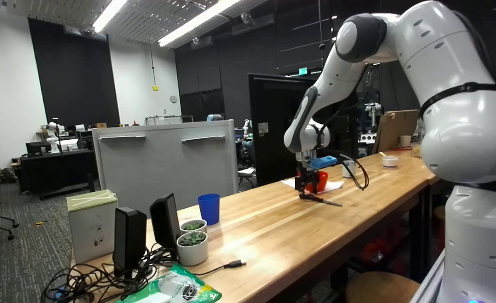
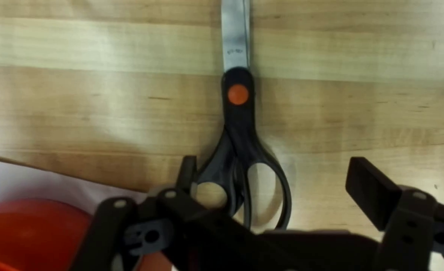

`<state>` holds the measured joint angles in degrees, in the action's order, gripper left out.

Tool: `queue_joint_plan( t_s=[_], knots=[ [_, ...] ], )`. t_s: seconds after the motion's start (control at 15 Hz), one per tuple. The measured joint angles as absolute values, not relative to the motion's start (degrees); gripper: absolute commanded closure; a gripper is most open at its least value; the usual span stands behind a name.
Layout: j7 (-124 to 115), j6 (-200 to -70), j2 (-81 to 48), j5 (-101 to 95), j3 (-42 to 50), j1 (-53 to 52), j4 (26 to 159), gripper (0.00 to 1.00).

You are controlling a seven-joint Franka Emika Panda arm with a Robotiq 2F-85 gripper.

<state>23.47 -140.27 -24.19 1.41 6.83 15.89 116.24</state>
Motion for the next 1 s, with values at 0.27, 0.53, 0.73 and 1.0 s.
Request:
queue_joint_plan(
  t_s=[0.27,0.53,0.73,1.0],
  knots=[
    [24.72,-140.11,-24.94,1.41,6.35,15.9,115.92,0.0],
    [25.02,-139.77,-25.4,1.38,6.18,15.9,115.48,0.0],
    [24.99,-139.72,-25.25,1.11,6.53,15.91,115.51,0.0],
    [24.98,-139.76,-24.62,0.51,7.42,16.23,116.09,0.0]
  ],
)
